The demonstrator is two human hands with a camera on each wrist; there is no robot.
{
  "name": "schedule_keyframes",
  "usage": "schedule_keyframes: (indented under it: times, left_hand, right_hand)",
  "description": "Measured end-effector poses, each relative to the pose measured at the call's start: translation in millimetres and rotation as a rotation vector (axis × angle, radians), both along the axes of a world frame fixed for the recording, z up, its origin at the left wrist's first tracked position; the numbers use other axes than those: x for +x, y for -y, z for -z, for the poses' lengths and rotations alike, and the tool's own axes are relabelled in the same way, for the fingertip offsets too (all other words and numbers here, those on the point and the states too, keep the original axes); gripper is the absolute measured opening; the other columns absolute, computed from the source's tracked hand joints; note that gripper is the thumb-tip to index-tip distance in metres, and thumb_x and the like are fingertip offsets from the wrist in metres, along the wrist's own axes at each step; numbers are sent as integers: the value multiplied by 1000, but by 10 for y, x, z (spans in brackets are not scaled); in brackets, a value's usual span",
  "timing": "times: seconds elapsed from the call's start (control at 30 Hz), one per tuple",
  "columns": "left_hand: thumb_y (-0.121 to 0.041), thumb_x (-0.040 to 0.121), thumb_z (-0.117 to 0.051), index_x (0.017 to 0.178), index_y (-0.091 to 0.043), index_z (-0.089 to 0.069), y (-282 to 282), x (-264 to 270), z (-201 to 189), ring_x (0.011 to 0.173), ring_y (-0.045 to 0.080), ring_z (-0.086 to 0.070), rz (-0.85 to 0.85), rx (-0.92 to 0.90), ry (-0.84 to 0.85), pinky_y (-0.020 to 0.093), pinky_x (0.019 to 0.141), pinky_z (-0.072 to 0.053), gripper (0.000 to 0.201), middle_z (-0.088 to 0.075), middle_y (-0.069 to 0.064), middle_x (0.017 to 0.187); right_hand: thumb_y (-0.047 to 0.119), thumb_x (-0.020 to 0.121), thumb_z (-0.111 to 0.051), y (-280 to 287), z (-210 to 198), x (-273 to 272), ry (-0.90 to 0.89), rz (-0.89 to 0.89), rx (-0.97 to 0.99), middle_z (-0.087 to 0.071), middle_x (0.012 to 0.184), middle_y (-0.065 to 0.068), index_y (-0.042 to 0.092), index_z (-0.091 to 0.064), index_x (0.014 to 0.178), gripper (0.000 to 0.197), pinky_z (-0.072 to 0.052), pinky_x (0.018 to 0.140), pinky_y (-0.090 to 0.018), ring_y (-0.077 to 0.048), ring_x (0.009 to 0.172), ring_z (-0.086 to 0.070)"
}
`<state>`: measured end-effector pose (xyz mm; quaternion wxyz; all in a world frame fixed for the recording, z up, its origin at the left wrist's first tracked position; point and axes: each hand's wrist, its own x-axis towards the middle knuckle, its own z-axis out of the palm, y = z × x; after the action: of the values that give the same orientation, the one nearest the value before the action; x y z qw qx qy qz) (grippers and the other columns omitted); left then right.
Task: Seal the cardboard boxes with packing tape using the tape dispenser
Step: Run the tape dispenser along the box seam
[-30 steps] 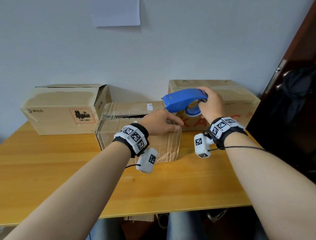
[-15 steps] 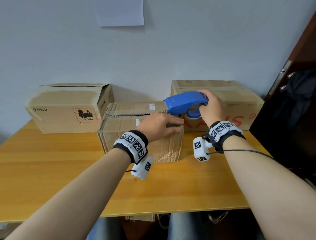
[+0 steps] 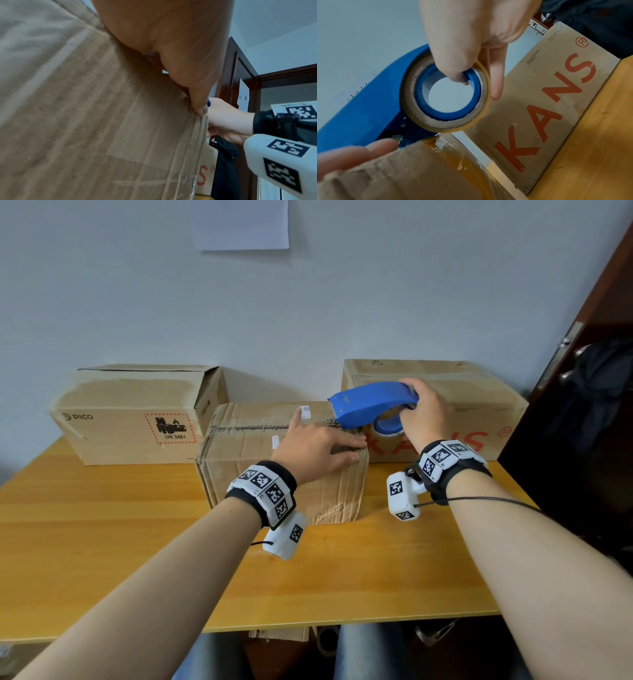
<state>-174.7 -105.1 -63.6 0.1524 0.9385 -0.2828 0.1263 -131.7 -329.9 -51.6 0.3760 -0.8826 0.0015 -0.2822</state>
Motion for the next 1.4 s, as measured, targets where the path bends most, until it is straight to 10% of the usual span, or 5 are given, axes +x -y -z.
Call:
schedule_keyframes:
  times: [0.2, 0.97, 1.4]
  left_hand:
    - [-45, 97, -59, 131, -42, -62, -14, -6, 7, 128, 5, -54, 64, -24, -15, 48, 119, -13, 34, -58, -28, 134]
    - [-48, 97, -58, 128, -48, -62, -7, 2, 4, 130, 3, -51, 14, -53, -71, 59, 122, -2, 31, -59, -29, 133]
    - [-47, 93, -60, 130, -47, -61, -99, 109, -8, 127, 2, -55, 135, -96, -174, 48, 112, -35, 38, -59, -31, 132]
  right_hand:
    - [-8, 86, -54, -19, -38, -13, -6, -3, -2, -65, 111, 3, 20, -64, 124, 49, -44, 77, -27, -16, 94, -57]
    - [-12, 84, -52, -73, -73, 4, 17, 4, -105, -63, 123, -3, 21, -61, 129, 56, -50, 85, -34, -25, 107, -59]
    - [-8, 86, -55, -79, -156, -56, 19, 29, -231, -63, 124, -3, 21, -59, 130, 53, -45, 82, -32, -27, 109, -59]
